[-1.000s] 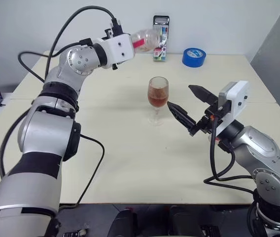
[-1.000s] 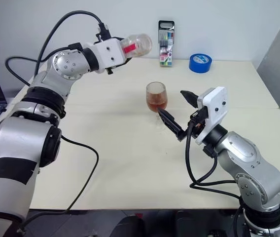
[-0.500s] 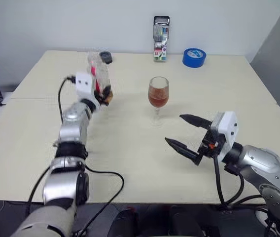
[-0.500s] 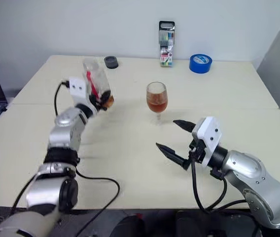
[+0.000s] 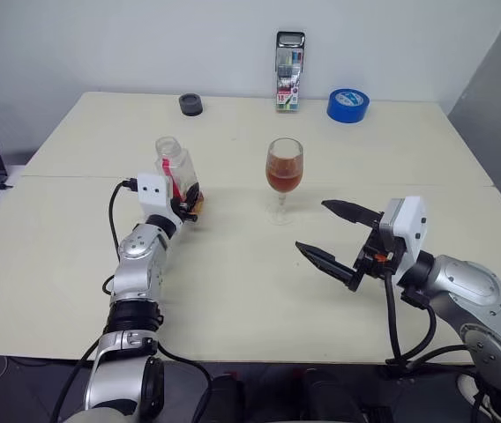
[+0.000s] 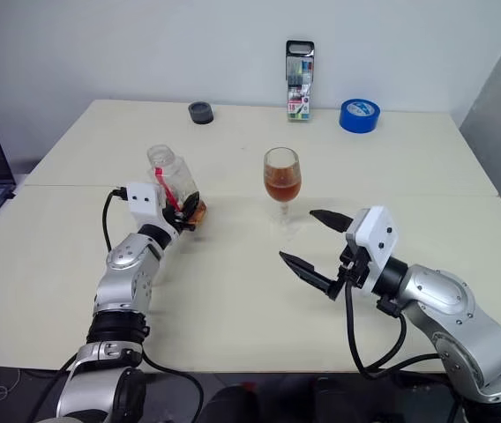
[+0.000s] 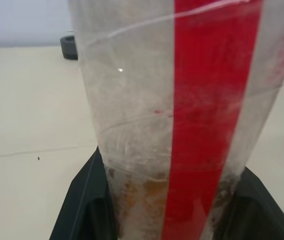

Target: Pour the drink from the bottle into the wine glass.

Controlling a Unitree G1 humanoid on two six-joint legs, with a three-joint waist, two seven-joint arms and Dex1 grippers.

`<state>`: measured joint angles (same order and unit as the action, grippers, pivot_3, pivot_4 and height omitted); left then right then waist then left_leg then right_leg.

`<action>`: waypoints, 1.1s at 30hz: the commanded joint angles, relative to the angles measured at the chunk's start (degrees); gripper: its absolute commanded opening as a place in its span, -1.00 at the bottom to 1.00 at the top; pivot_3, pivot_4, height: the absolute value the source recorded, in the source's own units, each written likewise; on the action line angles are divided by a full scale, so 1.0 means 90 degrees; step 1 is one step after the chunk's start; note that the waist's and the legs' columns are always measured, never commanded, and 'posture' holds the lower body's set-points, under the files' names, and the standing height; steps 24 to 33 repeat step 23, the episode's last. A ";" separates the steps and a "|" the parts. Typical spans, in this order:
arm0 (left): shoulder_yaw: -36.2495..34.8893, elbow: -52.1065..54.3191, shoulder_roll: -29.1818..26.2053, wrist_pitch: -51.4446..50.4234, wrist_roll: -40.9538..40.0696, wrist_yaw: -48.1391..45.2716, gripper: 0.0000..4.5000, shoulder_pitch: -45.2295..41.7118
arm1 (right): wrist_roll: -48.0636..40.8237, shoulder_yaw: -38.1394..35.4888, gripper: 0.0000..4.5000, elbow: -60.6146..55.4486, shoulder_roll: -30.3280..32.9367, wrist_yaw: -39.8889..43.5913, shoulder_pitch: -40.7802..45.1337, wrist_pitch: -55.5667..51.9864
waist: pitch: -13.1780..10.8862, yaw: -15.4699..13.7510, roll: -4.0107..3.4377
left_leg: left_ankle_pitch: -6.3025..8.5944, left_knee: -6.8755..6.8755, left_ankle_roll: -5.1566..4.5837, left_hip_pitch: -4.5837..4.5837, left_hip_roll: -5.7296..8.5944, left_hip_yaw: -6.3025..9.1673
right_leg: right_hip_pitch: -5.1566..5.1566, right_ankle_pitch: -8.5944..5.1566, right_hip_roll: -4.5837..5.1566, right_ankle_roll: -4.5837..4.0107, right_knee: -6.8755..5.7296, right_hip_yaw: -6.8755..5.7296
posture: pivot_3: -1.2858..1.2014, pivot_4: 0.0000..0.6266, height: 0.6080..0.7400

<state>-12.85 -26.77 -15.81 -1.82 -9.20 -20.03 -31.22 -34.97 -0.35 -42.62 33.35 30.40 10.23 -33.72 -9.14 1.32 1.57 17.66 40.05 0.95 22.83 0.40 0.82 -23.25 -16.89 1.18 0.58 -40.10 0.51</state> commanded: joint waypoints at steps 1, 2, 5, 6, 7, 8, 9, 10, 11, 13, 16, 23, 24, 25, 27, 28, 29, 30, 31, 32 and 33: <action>-0.0088 -0.0133 0.0020 0.0313 -0.0146 0.0012 -0.22 -0.0061 | -0.0037 -0.0091 1.00 -0.0212 -0.0014 -0.0112 0.0079 -0.0028 | 0.0000 0.0001 0.0000 | 0.0000 0.0000 0.0000 0.0000 0.0000 0.0000 | 0.0000 0.0000 0.0000 0.0000 0.0000 0.0000 | 0.03 -0.52 1.00; -0.0096 -0.0196 0.0034 0.0330 -0.0160 0.0027 -0.22 -0.0083 | -0.0048 -0.0094 1.00 -0.0236 -0.0010 -0.0129 0.0070 -0.0047 | 0.0001 0.0001 0.0001 | 0.0000 0.0000 -0.0001 0.0001 0.0000 0.0000 | 0.0000 0.0000 0.0000 0.0000 0.0000 -0.0001 | 0.03 -0.52 1.00; -0.0143 -0.0323 0.0091 0.0190 -0.0306 0.0035 0.10 -0.0106 | -0.0037 -0.0093 1.00 -0.0294 0.0008 -0.0173 0.0038 -0.0089 | 0.0002 0.0002 0.0001 | 0.0001 0.0000 -0.0002 0.0000 0.0000 0.0001 | 0.0001 0.0000 0.0000 0.0000 0.0000 -0.0001 | 0.03 -0.52 1.00; -0.0138 -0.0343 0.0093 0.0144 -0.0354 -0.0003 0.20 -0.0096 | -0.0026 -0.0089 1.00 -0.0302 0.0003 -0.0200 0.0050 -0.0102 | 0.0002 0.0003 0.0001 | 0.0001 0.0000 -0.0002 -0.0001 0.0000 0.0000 | 0.0001 0.0000 0.0000 0.0000 0.0000 0.0000 | 0.03 -0.52 1.00; -0.0121 -0.0331 0.0087 0.0115 -0.0388 -0.0042 0.34 -0.0077 | -0.0020 -0.0084 1.00 -0.0308 -0.0005 -0.0229 0.0070 -0.0117 | 0.0002 0.0004 0.0001 | 0.0001 0.0000 -0.0002 -0.0001 0.0000 0.0000 | 0.0001 0.0000 0.0000 0.0000 0.0000 0.0000 | 0.03 -0.52 1.00; -0.0101 -0.0315 0.0078 0.0078 -0.0417 -0.0090 0.48 -0.0066 | -0.0027 -0.0077 1.00 -0.0306 -0.0013 -0.0255 0.0096 -0.0142 | 0.0002 0.0005 0.0001 | 0.0001 0.0000 -0.0002 -0.0001 0.0000 0.0000 | 0.0001 0.0000 0.0000 0.0000 0.0000 -0.0001 | 0.03 -0.52 1.00; -0.0093 -0.0282 0.0078 0.0036 -0.0450 -0.0128 0.64 -0.0042 | -0.0026 -0.0072 1.00 -0.0320 -0.0014 -0.0275 0.0090 -0.0153 | 0.0002 0.0005 0.0001 | 0.0001 0.0000 -0.0002 0.0000 0.0000 0.0001 | 0.0001 0.0000 0.0000 0.0000 0.0000 -0.0001 | 0.03 -0.52 1.00; -0.0061 -0.0195 0.0060 -0.0011 -0.0444 -0.0153 0.78 0.0021 | -0.0027 -0.0077 1.00 -0.0341 -0.0018 -0.0308 0.0054 -0.0179 | 0.0002 0.0005 0.0001 | 0.0001 0.0000 -0.0001 0.0000 0.0000 0.0001 | 0.0001 0.0000 0.0000 0.0000 0.0000 -0.0001 | 0.03 -0.52 1.00; -0.0031 -0.0111 0.0037 -0.0056 -0.0426 -0.0158 0.91 0.0087 | -0.0014 -0.0080 1.00 -0.0356 -0.0014 -0.0333 0.0013 -0.0195 | 0.0003 0.0006 0.0002 | 0.0001 0.0000 -0.0001 0.0000 0.0000 0.0001 | 0.0001 0.0000 0.0000 0.0000 0.0000 -0.0001 | 0.03 -0.52 1.00; 0.0022 0.0128 -0.0005 -0.0190 -0.0392 -0.0135 0.99 0.0266 | -0.0004 -0.0104 1.00 -0.0413 0.0008 -0.0377 -0.0105 -0.0226 | 0.0003 0.0016 0.0001 | 0.0001 0.0000 -0.0001 -0.0001 0.0000 0.0001 | 0.0001 0.0000 0.0000 0.0000 0.0000 0.0000 | 0.03 -0.52 1.00; 0.0242 0.1017 -0.0189 -0.0774 -0.0246 -0.0129 0.99 0.0906 | 0.0293 -0.0190 1.00 -0.0525 0.0146 -0.0641 -0.0643 -0.0362 | 0.0004 0.0019 0.0001 | 0.0000 -0.0005 -0.0001 -0.0001 -0.0001 0.0001 | 0.0001 0.0000 0.0000 0.0000 0.0002 0.0000 | 0.03 -0.52 1.00; 0.0353 0.3448 -0.0502 -0.2100 -0.0250 0.0121 0.99 0.2359 | 0.1275 -0.0390 1.00 -0.0716 -0.0729 -0.2686 -0.1795 -0.1080 | 0.0017 0.0016 -0.0002 | 0.0003 -0.0010 -0.0005 -0.0006 -0.0006 0.0000 | 0.0005 0.0000 0.0000 0.0000 0.0001 0.0006 | 0.03 -0.52 1.00; 0.0353 0.3448 -0.0502 -0.2100 -0.0250 0.0121 0.99 0.2359 | 0.1275 -0.0390 1.00 -0.0716 -0.0729 -0.2686 -0.1795 -0.1080 | 0.0017 0.0016 -0.0002 | 0.0003 -0.0010 -0.0005 -0.0006 -0.0006 0.0000 | 0.0005 0.0000 0.0000 0.0000 0.0001 0.0006 | 0.03 -0.52 1.00; 0.0353 0.3448 -0.0502 -0.2100 -0.0250 0.0121 0.99 0.2359 | 0.1275 -0.0390 1.00 -0.0716 -0.0729 -0.2686 -0.1795 -0.1080 | 0.0017 0.0016 -0.0002 | 0.0003 -0.0010 -0.0005 -0.0006 -0.0006 0.0000 | 0.0005 0.0000 0.0000 0.0000 0.0001 0.0006 | 0.03 -0.52 1.00; 0.0353 0.3448 -0.0502 -0.2100 -0.0250 0.0121 0.99 0.2359 | 0.1275 -0.0390 1.00 -0.0716 -0.0729 -0.2686 -0.1795 -0.1080 | 0.0017 0.0016 -0.0002 | 0.0003 -0.0010 -0.0005 -0.0006 -0.0006 0.0000 | 0.0005 0.0000 0.0000 0.0000 0.0001 0.0006 | 0.03 -0.52 1.00; 0.0353 0.3448 -0.0502 -0.2100 -0.0250 0.0121 0.99 0.2359 | 0.1275 -0.0390 1.00 -0.0716 -0.0729 -0.2686 -0.1795 -0.1080 | 0.0017 0.0016 -0.0002 | 0.0003 -0.0010 -0.0005 -0.0006 -0.0006 0.0000 | 0.0005 0.0000 0.0000 0.0000 0.0001 0.0006 | 0.03 -0.52 1.00; 0.0353 0.3448 -0.0502 -0.2100 -0.0250 0.0121 0.99 0.2359 | 0.1275 -0.0390 1.00 -0.0716 -0.0729 -0.2686 -0.1795 -0.1080 | 0.0017 0.0016 -0.0002 | 0.0003 -0.0010 -0.0005 -0.0006 -0.0006 0.0000 | 0.0005 0.0000 0.0000 0.0000 0.0001 0.0006 | 0.03 -0.52 1.00; 0.0353 0.3448 -0.0502 -0.2100 -0.0250 0.0121 0.99 0.2359 | 0.1275 -0.0390 1.00 -0.0716 -0.0729 -0.2686 -0.1795 -0.1080 | 0.0017 0.0016 -0.0002 | 0.0003 -0.0010 -0.0005 -0.0006 -0.0006 0.0000 | 0.0005 0.0000 0.0000 0.0000 0.0001 0.0006 | 0.03 -0.52 1.00; 0.0353 0.3448 -0.0502 -0.2100 -0.0250 0.0121 0.99 0.2359 | 0.1275 -0.0390 1.00 -0.0716 -0.0729 -0.2686 -0.1795 -0.1080 | 0.0017 0.0016 -0.0002 | 0.0003 -0.0010 -0.0005 -0.0006 -0.0006 0.0000 | 0.0005 0.0000 0.0000 0.0000 0.0001 0.0006 | 0.03 -0.52 1.00; 0.0353 0.3448 -0.0502 -0.2100 -0.0250 0.0121 0.99 0.2359 | 0.1275 -0.0390 1.00 -0.0716 -0.0729 -0.2686 -0.1795 -0.1080 | 0.0017 0.0016 -0.0002 | 0.0003 -0.0010 -0.0005 -0.0006 -0.0006 0.0000 | 0.0005 0.0000 0.0000 0.0000 0.0001 0.0006 | 0.03 -0.52 1.00; 0.0353 0.3448 -0.0502 -0.2100 -0.0250 0.0121 0.99 0.2359 | 0.1275 -0.0390 1.00 -0.0716 -0.0729 -0.2686 -0.1795 -0.1080 | 0.0017 0.0016 -0.0002 | 0.0003 -0.0010 -0.0005 -0.0006 -0.0006 0.0000 | 0.0005 0.0000 0.0000 0.0000 0.0001 0.0006 | 0.03 -0.52 1.00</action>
